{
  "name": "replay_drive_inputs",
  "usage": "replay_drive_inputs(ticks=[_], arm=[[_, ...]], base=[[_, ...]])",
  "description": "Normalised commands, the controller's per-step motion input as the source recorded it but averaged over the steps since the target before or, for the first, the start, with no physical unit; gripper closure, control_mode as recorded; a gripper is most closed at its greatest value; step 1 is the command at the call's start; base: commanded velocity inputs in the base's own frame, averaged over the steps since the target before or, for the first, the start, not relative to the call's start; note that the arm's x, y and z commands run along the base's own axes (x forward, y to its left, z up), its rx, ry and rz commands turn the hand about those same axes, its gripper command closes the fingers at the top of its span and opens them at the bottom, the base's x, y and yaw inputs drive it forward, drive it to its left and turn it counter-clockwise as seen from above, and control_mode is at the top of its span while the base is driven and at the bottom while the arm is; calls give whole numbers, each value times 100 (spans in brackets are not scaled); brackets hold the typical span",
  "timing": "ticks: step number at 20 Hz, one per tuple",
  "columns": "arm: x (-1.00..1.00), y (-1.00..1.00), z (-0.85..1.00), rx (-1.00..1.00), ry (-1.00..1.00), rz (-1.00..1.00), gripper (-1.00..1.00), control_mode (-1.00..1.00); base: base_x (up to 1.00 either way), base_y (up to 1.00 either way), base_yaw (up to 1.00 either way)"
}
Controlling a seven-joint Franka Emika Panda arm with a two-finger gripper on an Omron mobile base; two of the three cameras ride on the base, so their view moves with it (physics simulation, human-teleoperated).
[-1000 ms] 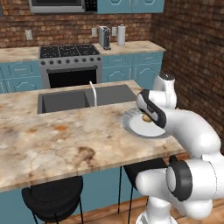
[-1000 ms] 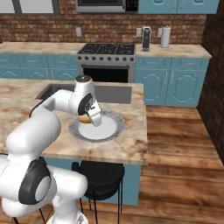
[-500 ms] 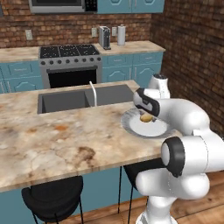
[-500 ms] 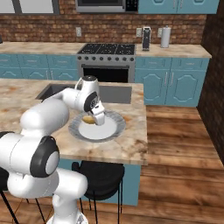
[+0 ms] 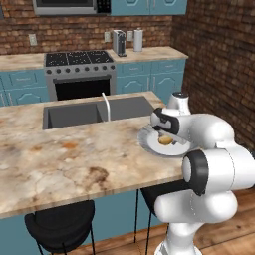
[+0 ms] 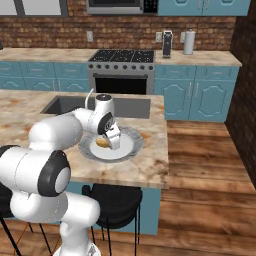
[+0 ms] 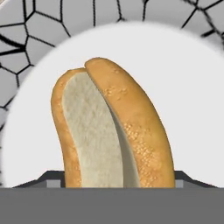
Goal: Move the hot dog bun to the plate on the dining table and place the condiment next to that plate. Then navigate to the fridge and take the sausage and place it on the plate as well.
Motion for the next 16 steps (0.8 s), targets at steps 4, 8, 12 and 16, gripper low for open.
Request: replay_drive_inputs(ticks=[4, 8, 12, 16], arm=[[-2, -17, -2, 0, 0, -6, -100, -100], [0, -11, 1, 0, 0, -1, -100, -100], [-3, -1, 22, 0, 0, 0, -100, -100], [-2, 0, 40, -2, 0, 0, -100, -100]], base=[[0, 0, 0], [0, 0, 0], [0, 0, 0], [0, 0, 0]])
